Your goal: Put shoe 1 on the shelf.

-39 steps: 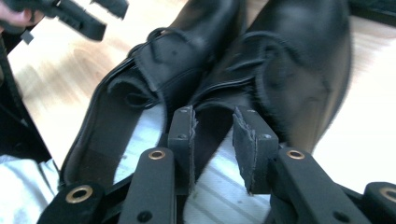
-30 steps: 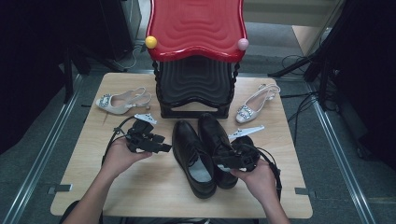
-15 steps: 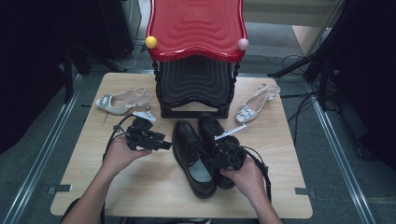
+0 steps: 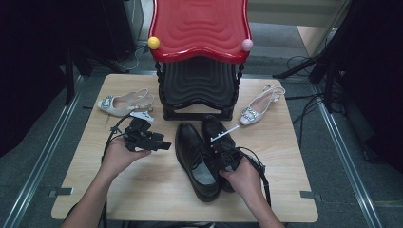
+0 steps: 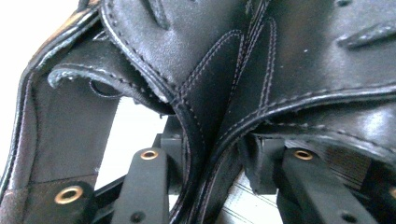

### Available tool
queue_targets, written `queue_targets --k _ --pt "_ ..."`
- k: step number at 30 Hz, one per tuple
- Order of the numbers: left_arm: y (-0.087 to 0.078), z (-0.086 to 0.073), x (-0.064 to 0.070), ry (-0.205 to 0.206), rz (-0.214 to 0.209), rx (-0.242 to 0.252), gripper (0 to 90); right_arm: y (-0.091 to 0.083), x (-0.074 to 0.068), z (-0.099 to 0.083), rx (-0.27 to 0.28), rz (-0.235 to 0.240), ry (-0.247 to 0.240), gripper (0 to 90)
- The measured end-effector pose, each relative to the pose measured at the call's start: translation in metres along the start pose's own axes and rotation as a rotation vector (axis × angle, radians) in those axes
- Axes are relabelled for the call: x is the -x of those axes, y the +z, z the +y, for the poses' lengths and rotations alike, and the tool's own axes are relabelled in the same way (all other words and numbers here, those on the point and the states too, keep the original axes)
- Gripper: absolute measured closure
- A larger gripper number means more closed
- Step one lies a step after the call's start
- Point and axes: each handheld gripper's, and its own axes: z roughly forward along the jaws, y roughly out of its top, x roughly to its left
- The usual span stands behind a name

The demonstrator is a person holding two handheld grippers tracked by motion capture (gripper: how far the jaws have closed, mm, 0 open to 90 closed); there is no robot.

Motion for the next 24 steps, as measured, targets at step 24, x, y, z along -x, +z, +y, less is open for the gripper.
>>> queue_targets --k 24 --pt "-0.010 -0.004 -0.007 -0.016 0.011 0.029 43.2 -0.039 0.034 -0.007 0.041 0.219 0.094 83.6"
